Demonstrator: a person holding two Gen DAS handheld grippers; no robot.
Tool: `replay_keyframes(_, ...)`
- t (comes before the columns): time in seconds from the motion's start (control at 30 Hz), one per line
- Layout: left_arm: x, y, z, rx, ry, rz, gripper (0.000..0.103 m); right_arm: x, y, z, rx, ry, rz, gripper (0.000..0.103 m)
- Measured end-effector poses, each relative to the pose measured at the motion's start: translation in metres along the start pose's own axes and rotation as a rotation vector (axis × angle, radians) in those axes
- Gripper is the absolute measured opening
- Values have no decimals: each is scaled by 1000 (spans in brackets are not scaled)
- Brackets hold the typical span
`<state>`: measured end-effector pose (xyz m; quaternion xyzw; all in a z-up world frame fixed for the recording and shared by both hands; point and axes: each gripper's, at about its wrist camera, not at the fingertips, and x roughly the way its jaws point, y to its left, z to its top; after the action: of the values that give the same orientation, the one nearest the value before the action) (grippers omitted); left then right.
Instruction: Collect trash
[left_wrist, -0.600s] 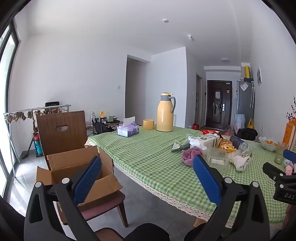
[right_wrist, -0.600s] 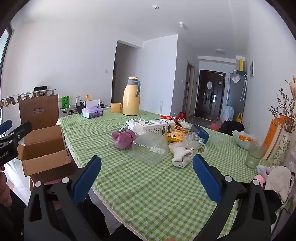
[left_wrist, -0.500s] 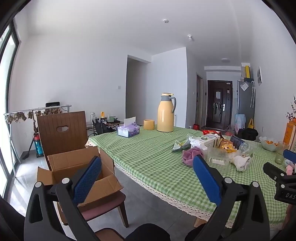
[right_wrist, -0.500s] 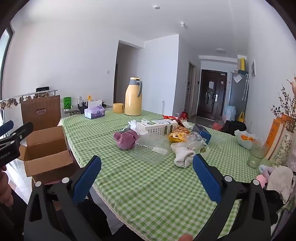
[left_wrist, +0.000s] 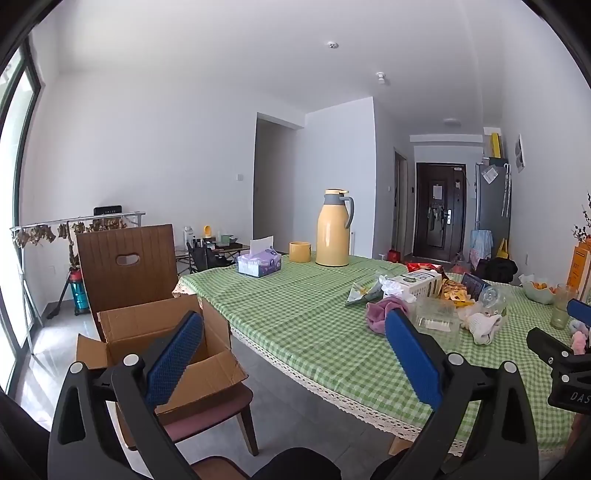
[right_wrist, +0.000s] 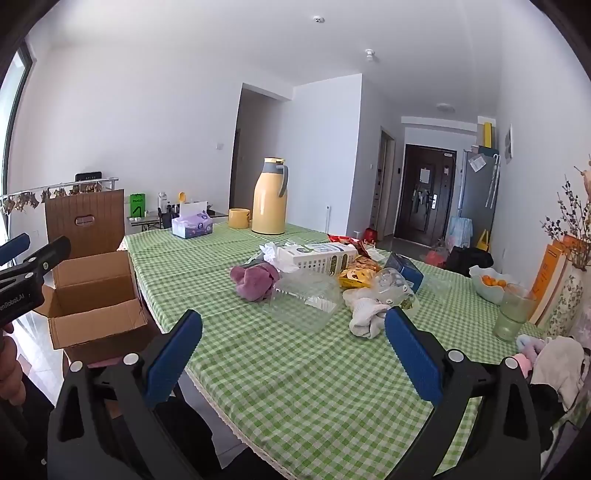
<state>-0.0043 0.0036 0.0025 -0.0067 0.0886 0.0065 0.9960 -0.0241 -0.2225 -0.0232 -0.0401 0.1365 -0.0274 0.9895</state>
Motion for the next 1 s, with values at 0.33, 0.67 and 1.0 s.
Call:
replay_keyframes(0.33,0,-3,-2,6,-2,-2,96,1,1,-1,-1,4,-1,95)
replay_keyframes(0.67,-1,-3,-1,6,-5,1,96,-2,-4,-3,19,-4,-6,95)
replay_keyframes(1.0,-1,-3,-1,8,-5,-1,96,-4,0,-3,0,-17,-16,95)
